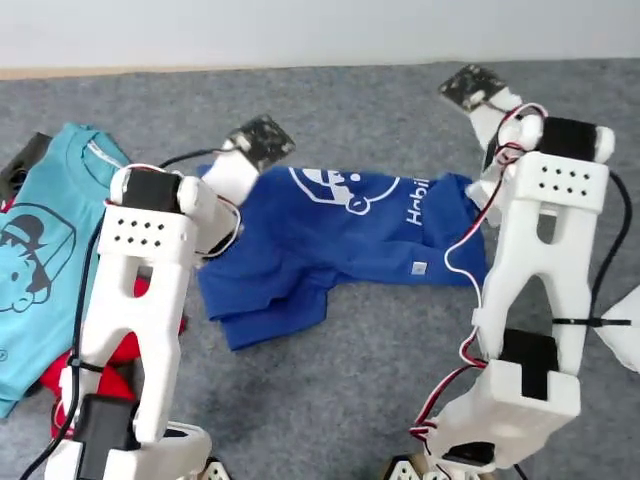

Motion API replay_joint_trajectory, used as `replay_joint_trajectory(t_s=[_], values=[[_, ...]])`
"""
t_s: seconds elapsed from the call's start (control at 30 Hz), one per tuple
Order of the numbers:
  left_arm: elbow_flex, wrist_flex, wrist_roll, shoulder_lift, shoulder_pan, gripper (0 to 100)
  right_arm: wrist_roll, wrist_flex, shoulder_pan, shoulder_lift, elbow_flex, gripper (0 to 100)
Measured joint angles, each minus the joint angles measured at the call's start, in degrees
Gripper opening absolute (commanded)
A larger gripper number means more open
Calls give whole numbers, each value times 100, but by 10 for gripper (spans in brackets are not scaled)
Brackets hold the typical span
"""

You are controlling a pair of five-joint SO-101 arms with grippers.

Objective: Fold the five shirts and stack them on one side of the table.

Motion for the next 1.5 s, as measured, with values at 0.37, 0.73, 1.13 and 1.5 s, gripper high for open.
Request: replay_joint_trajectory(t_s=[0.37,0.73,1.13,1.5], values=[[167,-264,1697,-35,-26,3,-2057,-651,-62,1468,0,184],[167,-53,1749,-299,-923,3,-2189,-2119,-598,2057,0,183],[167,-53,1749,-466,-1600,3,-2189,-3103,-607,2919,0,130],[167,-53,1749,-466,-1600,3,-1697,-3235,-413,2919,0,13]])
